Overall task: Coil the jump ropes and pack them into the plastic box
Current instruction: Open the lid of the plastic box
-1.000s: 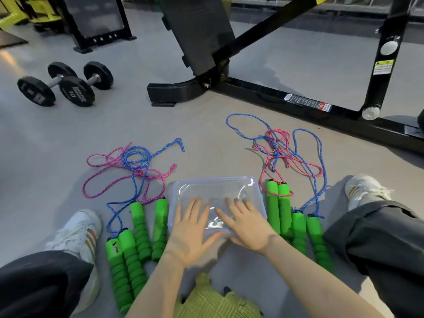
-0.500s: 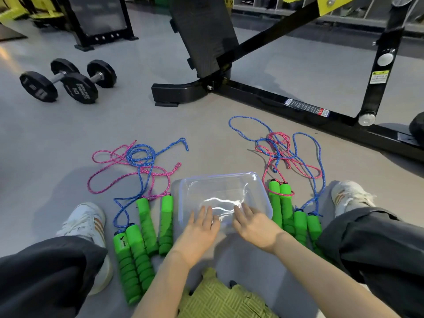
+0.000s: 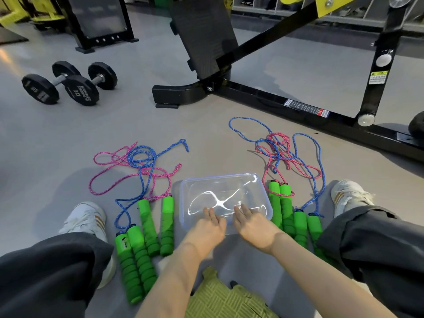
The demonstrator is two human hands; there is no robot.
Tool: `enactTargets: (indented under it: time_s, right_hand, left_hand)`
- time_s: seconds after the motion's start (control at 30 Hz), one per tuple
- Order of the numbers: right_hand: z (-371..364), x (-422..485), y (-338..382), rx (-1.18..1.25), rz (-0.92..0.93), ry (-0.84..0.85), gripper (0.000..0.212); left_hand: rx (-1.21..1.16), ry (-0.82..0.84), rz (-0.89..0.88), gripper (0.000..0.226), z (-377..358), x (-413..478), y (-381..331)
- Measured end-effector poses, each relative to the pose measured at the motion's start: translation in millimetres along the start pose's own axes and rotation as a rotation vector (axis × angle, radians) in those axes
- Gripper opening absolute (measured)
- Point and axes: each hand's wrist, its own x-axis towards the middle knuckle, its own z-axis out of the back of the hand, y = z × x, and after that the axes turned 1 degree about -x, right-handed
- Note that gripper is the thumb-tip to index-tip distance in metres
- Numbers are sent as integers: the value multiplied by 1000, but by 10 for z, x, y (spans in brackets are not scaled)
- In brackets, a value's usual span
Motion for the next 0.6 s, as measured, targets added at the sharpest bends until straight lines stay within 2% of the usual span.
enactTargets:
  time_s: [0.07,0.1,0.17,0.2,0.27,0.33,0.37,0.47,0.6]
  right_hand:
    - [10,6,3,13,8,9,49]
    - [14,11,2,24,14,10,51]
    - [41,14,-18,58,17,22,55]
    - [48,12,-39,90,16,37,58]
    - [34,-18,-79,171,25,73,64]
    - [-26,-69,-112,238,32,128,66]
    - [-56,-101,-130,261,42,131,64]
    - [-132,-183,-238,312,72,17,43]
    - [-99,-144,-461,190,-32,99,51]
  left_hand:
    - [-7,53,-2,22,51,11,0]
    - [-39,104,-2,21,107,13,10]
    - [-42,296,-43,55,172,3,11]
    - [-73,298,-49,61,160,17,-1]
    - [-177,296,-40,58,109,-33,12]
    - [-294,227,22,62,46,-127,70]
    - [-363,164,54,67,5,-191,106]
    - [-551,109,97,78,-155,-309,181]
    - [-577,129,177,91,-307,-409,232]
